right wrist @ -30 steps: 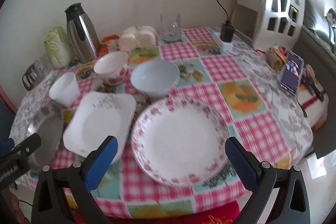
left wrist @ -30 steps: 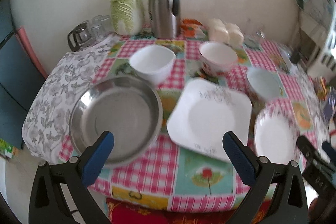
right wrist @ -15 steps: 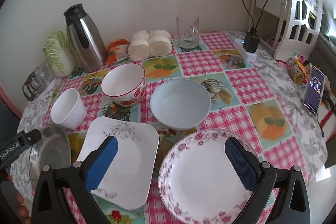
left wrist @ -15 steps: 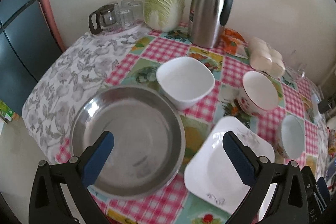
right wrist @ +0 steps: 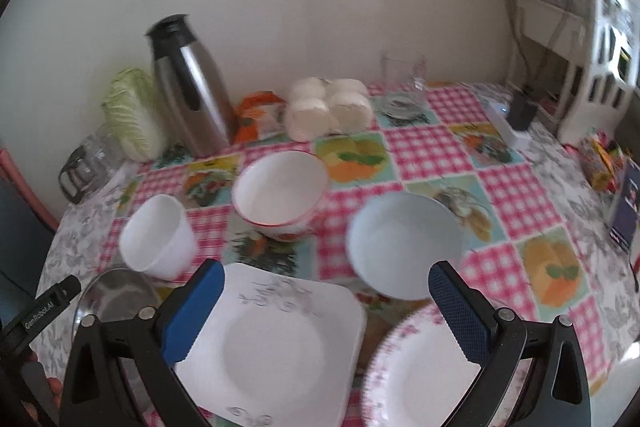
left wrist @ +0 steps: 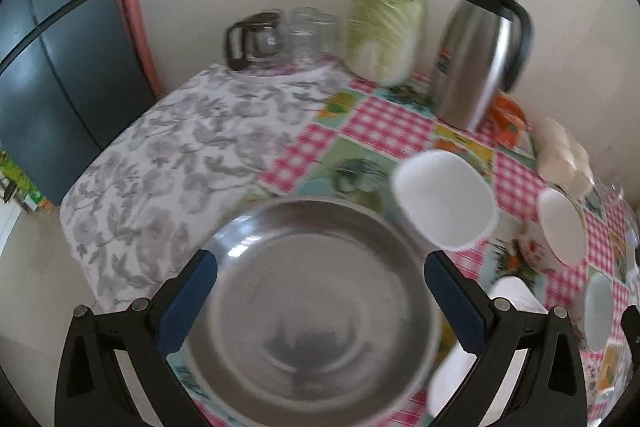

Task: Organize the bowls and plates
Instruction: 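Move both grippers forward to the rim of the steel basin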

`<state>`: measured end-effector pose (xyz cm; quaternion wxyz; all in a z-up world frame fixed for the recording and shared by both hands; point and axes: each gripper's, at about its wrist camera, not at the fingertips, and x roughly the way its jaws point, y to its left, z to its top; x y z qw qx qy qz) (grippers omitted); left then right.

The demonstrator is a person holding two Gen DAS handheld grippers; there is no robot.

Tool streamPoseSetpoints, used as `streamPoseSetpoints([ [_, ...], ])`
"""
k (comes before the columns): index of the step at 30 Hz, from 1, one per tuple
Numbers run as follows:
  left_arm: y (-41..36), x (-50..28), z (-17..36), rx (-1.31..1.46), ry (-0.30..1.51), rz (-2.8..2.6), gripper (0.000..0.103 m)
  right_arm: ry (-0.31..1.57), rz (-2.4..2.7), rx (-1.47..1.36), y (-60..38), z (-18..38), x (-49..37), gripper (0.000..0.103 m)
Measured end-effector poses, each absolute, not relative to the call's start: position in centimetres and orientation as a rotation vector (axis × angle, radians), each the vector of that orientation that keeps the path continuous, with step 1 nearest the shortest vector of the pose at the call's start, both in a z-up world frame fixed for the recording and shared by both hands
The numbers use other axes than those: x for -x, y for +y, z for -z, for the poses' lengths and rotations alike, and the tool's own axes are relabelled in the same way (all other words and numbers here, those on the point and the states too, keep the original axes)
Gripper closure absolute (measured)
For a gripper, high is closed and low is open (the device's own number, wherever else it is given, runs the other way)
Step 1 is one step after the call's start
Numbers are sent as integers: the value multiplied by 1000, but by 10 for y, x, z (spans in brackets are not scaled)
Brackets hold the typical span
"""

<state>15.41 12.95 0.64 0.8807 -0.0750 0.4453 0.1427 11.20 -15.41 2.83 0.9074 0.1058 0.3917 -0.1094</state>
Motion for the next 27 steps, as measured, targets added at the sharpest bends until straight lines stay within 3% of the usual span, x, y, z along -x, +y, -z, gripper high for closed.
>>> streamPoseSetpoints([
  [17, 255, -121, -11, 330, 804, -507, 0, 867, -100, -194, -45, 6, -131, 0],
  [27, 278, -131, 44, 540, 995, -450, 0, 963, -166, -160, -9, 53, -146, 0],
])
